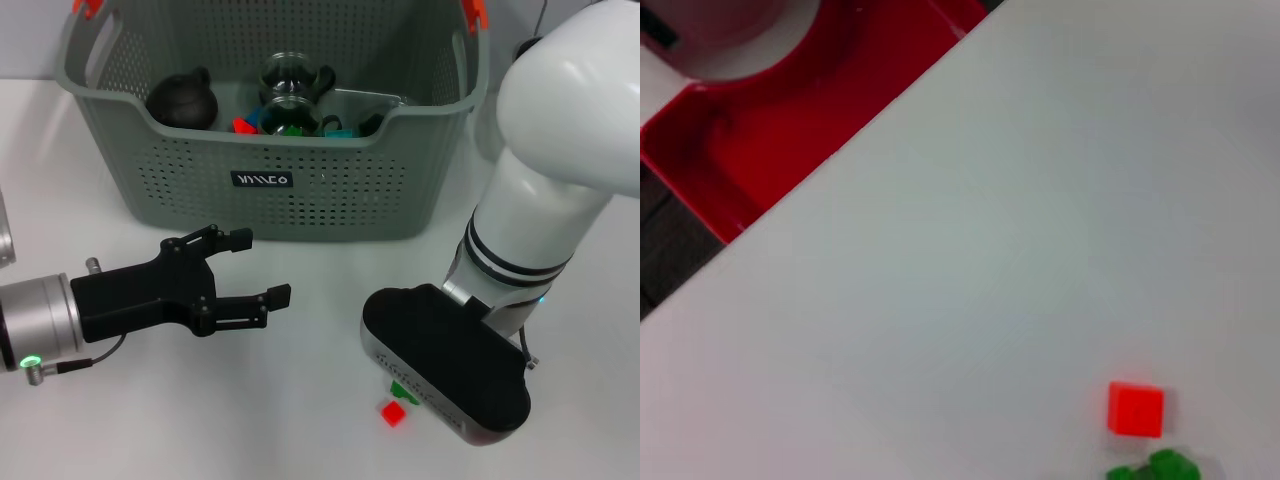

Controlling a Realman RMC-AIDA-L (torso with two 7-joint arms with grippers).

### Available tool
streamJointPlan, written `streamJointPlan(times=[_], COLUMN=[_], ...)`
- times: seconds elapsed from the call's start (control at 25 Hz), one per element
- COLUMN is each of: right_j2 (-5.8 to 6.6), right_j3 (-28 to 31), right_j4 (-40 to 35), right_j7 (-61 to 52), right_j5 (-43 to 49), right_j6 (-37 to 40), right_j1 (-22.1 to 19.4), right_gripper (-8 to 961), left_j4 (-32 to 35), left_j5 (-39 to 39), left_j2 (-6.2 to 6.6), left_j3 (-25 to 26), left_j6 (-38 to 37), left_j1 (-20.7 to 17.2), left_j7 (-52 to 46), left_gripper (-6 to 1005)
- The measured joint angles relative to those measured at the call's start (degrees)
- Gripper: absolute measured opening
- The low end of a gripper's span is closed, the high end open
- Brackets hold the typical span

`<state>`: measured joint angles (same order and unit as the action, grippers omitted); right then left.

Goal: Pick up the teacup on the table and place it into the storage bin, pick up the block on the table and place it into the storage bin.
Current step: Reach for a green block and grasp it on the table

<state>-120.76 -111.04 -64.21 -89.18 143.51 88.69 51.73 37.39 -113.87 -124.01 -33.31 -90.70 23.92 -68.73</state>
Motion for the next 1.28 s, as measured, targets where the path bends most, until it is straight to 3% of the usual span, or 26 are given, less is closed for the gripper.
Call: streamJointPlan(times=[1.28], right_j2=[-0.35], right_j3=[-4.69], right_j4=[2.05], right_j7=[5.26], right_j5=[-1.39], right_j6=[-6.23], right_j1=[0.3], right_gripper=[868], left_j4=[-0.48], left_j5=[0.06], left_j2=[0.26], left_j3=[0.1], left_j6=[0.66], left_j1=[0.33], left_j7=[-1.39], left_gripper=[885])
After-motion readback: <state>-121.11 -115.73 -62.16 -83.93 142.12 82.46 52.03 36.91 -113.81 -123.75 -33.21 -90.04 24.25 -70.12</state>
